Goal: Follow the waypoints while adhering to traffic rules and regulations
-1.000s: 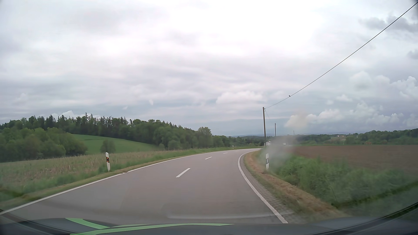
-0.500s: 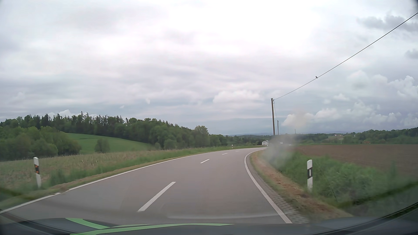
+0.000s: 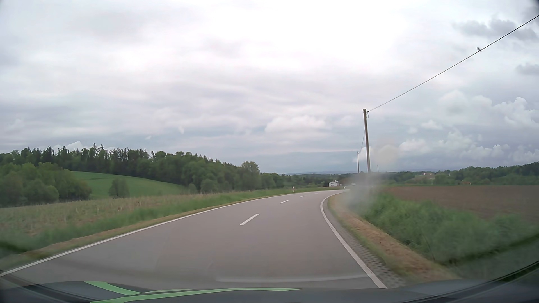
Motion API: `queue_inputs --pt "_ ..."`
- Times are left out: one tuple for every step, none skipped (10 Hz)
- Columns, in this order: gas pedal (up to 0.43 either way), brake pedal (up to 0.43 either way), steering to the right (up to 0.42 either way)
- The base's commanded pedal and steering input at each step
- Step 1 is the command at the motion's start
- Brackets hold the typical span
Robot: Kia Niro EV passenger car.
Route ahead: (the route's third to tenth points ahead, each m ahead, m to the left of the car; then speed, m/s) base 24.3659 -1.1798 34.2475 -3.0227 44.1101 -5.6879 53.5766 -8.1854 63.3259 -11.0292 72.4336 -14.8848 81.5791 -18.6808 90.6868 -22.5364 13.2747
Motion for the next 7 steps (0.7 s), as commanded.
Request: queue_inputs --pt "0.390 0.000 0.035" --pt "0.390 0.000 0.035" --pt "0.390 0.000 0.035" --pt "0.390 0.000 0.035" --pt "0.390 0.000 0.035" --pt "0.390 0.000 0.035" --pt "0.390 0.000 0.035"
